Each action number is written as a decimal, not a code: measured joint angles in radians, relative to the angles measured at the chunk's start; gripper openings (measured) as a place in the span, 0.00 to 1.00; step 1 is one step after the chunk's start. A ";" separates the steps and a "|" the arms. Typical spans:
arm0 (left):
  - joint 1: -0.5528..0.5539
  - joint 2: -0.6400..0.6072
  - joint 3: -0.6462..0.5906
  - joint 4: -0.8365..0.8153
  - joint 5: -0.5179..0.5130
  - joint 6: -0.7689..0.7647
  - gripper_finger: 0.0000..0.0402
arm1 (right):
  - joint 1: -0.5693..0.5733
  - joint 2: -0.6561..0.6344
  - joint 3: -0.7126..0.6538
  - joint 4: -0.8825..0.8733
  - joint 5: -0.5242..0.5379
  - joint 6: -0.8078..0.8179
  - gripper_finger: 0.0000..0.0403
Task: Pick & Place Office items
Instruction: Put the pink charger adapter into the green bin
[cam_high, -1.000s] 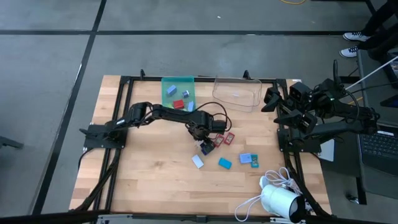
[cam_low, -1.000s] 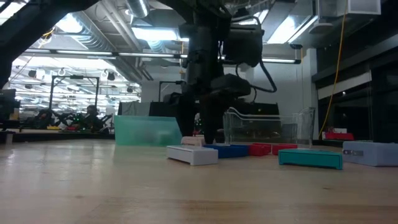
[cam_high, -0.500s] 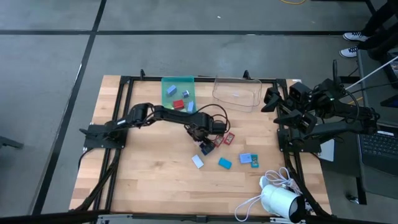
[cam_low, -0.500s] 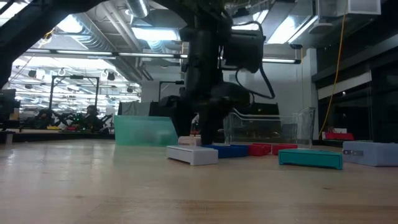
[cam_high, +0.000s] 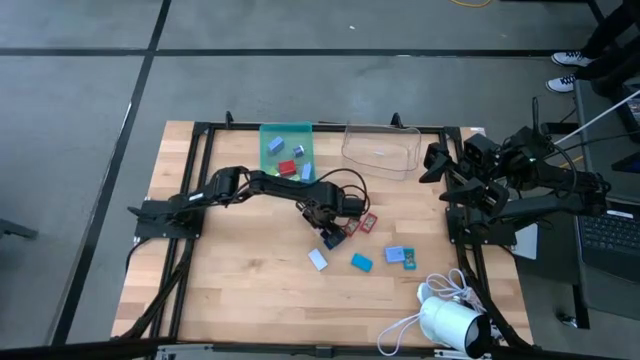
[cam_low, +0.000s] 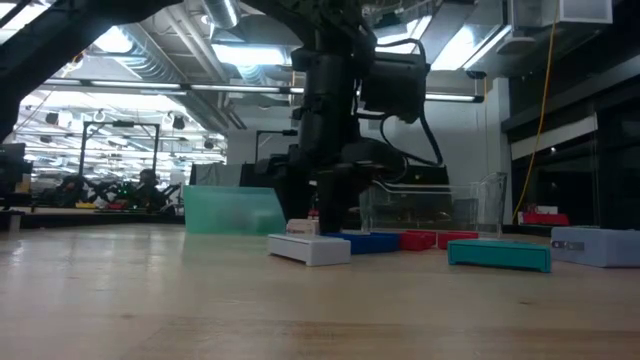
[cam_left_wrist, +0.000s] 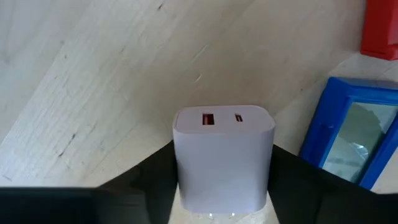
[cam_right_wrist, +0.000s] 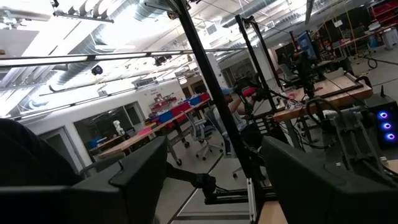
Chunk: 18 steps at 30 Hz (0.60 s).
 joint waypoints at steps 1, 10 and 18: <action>0.003 0.000 0.000 0.000 0.008 0.000 0.47 | 0.000 0.000 0.000 0.000 0.000 0.000 0.66; 0.010 -0.087 -0.010 0.078 -0.044 0.015 0.47 | 0.000 0.000 0.000 0.001 0.000 -0.011 0.66; 0.035 -0.314 -0.006 0.088 -0.189 0.022 0.47 | 0.000 0.000 0.000 0.005 0.036 -0.027 0.66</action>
